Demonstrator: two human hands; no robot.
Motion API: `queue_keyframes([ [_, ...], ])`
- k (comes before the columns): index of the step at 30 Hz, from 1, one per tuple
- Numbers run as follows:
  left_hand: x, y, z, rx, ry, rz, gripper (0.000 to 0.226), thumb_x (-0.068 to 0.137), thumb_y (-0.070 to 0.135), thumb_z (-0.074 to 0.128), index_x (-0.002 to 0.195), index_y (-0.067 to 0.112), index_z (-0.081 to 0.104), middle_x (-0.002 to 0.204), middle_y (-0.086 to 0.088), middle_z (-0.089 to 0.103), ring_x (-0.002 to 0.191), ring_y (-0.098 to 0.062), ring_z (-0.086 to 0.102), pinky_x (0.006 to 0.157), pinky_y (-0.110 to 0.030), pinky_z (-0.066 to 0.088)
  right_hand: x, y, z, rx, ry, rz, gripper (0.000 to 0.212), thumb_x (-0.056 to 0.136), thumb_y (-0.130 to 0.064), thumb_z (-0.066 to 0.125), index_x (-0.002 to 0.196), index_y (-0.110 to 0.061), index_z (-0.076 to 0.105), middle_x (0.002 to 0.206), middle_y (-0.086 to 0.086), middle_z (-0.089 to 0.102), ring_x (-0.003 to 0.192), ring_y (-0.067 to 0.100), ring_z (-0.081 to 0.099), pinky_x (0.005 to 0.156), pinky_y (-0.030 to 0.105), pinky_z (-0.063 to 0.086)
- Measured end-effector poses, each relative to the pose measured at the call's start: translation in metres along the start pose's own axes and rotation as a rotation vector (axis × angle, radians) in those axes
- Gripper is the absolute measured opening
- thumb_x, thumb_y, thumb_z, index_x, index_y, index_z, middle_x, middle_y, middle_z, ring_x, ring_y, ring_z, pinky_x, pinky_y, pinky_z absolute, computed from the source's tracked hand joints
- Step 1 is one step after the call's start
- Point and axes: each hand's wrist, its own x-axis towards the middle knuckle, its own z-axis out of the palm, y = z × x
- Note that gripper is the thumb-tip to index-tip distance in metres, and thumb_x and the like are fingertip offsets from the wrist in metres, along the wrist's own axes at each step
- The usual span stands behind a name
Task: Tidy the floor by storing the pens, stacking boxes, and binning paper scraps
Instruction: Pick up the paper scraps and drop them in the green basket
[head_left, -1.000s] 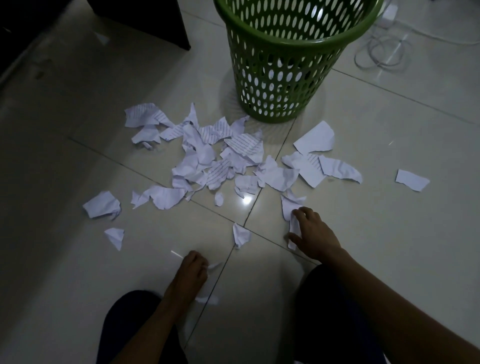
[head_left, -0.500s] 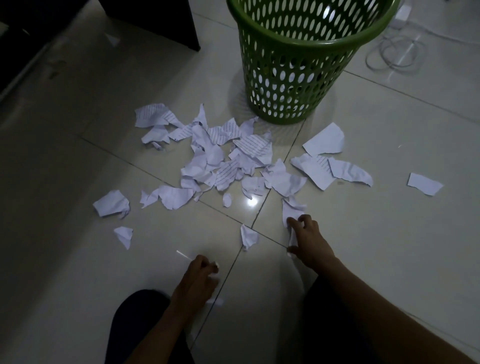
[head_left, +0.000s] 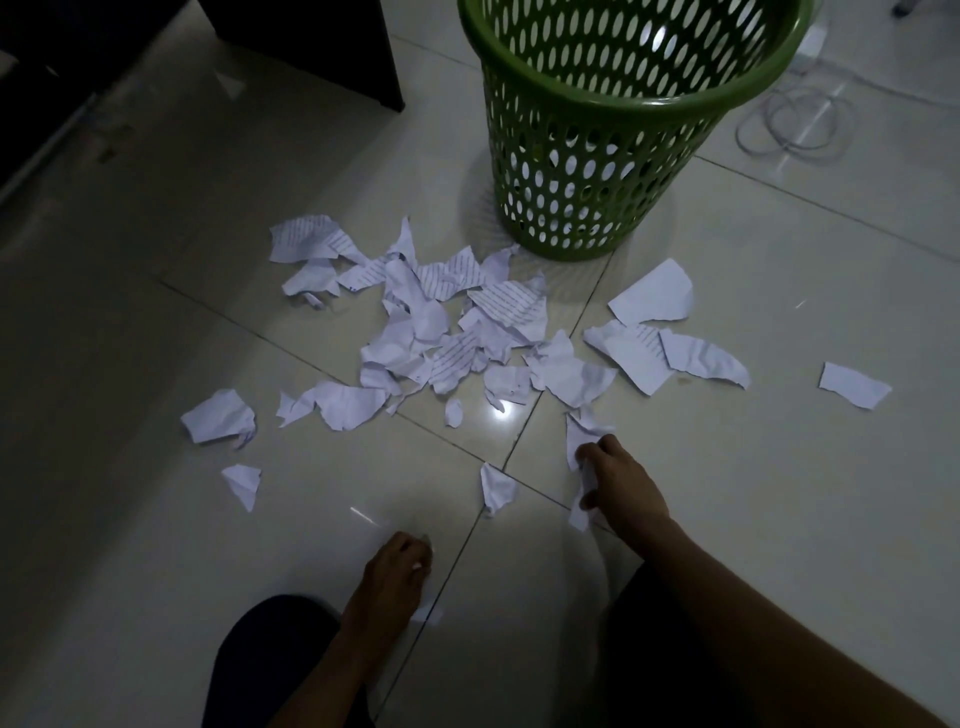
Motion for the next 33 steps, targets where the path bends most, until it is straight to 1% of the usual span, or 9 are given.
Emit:
queue_keyframes([
  [5, -0.001, 0.006, 0.005, -0.074, -0.02, -0.191, 0.018, 0.087, 0.004, 0.057, 0.088, 0.016, 0.044, 0.079, 0.0, 0.055, 0.071, -0.013, 0.055, 0.063, -0.019, 0.046, 0.0, -0.002, -0.003, -0.062, 0.009, -0.004, 0.042, 0.076, -0.017, 0.075, 0.114, -0.016, 0.057, 0.116, 0.003, 0.05, 0.096, 0.024, 0.057, 0.066, 0.03, 0.044],
  [8, 0.007, 0.013, -0.001, 0.006, -0.112, -0.284, 0.026, 0.085, 0.007, 0.058, 0.107, 0.012, 0.046, 0.097, -0.006, 0.061, 0.088, -0.022, 0.062, 0.074, -0.029, 0.051, 0.001, -0.002, -0.004, -0.097, 0.007, -0.041, 0.034, 0.079, -0.019, 0.073, 0.111, -0.016, 0.06, 0.117, 0.002, 0.052, 0.095, 0.02, 0.059, 0.069, 0.027, 0.047],
  [13, 0.026, 0.042, 0.003, -0.063, -0.06, -0.179, 0.045, 0.086, 0.009, 0.061, 0.13, 0.011, 0.052, 0.123, -0.003, 0.058, 0.114, -0.017, 0.054, 0.099, -0.032, 0.044, 0.0, 0.004, -0.008, -0.059, -0.04, -0.064, 0.034, 0.074, -0.033, 0.074, 0.097, -0.009, 0.065, 0.11, 0.004, 0.058, 0.095, 0.024, 0.063, 0.069, 0.023, 0.037],
  [17, 0.06, 0.073, 0.011, -0.039, -0.09, -0.019, 0.047, 0.089, 0.01, 0.059, 0.135, 0.004, 0.048, 0.125, -0.009, 0.057, 0.118, -0.021, 0.053, 0.101, -0.028, 0.043, -0.003, 0.013, -0.011, -0.016, 0.015, -0.058, 0.031, 0.082, -0.033, 0.069, 0.103, -0.013, 0.058, 0.11, 0.002, 0.054, 0.094, 0.024, 0.061, 0.068, 0.026, 0.042],
  [19, 0.075, 0.083, 0.015, 0.021, -0.11, 0.044, 0.05, 0.089, 0.006, 0.057, 0.138, 0.003, 0.045, 0.123, -0.011, 0.057, 0.114, -0.024, 0.056, 0.097, -0.034, 0.046, -0.003, 0.023, -0.019, 0.048, 0.107, 0.006, 0.043, 0.076, -0.041, 0.073, 0.107, -0.019, 0.051, 0.11, 0.0, 0.049, 0.091, 0.022, 0.057, 0.066, 0.03, 0.045],
  [22, 0.087, 0.09, 0.02, 0.049, -0.154, 0.058, 0.037, 0.091, 0.002, 0.051, 0.128, 0.003, 0.054, 0.113, -0.013, 0.055, 0.096, -0.025, 0.06, 0.086, -0.04, 0.05, 0.0, 0.055, -0.042, 0.052, 0.257, 0.162, 0.078, 0.064, -0.06, 0.076, 0.125, -0.022, 0.046, 0.128, 0.003, 0.044, 0.106, 0.025, 0.054, 0.082, 0.037, 0.05],
  [26, 0.089, 0.093, 0.031, 0.004, -0.234, -0.017, 0.022, 0.096, 0.008, 0.046, 0.114, 0.013, 0.057, 0.103, -0.007, 0.044, 0.089, -0.021, 0.054, 0.086, -0.041, 0.048, 0.005, 0.123, -0.081, 0.152, 0.427, 0.414, 0.114, 0.059, -0.072, 0.072, 0.147, -0.019, 0.023, 0.156, 0.014, 0.017, 0.139, 0.035, 0.027, 0.108, 0.048, 0.033],
  [29, 0.091, 0.093, 0.037, 0.018, -0.205, -0.031, 0.025, 0.095, 0.014, 0.052, 0.118, 0.019, 0.057, 0.106, -0.003, 0.044, 0.095, -0.02, 0.057, 0.086, -0.035, 0.048, 0.011, 0.171, -0.103, 0.165, 0.433, 0.546, 0.117, 0.061, -0.078, 0.065, 0.151, -0.025, 0.012, 0.159, 0.015, 0.006, 0.144, 0.036, 0.014, 0.112, 0.054, 0.021],
  [33, 0.097, 0.094, 0.038, 0.053, -0.16, -0.01, 0.026, 0.093, 0.007, 0.055, 0.116, 0.015, 0.064, 0.105, -0.008, 0.054, 0.096, -0.022, 0.059, 0.083, -0.029, 0.045, 0.021, 0.206, -0.115, 0.175, 0.423, 0.622, 0.113, 0.064, -0.08, 0.058, 0.15, -0.023, 0.013, 0.157, 0.018, 0.009, 0.141, 0.041, 0.018, 0.111, 0.056, 0.022],
])
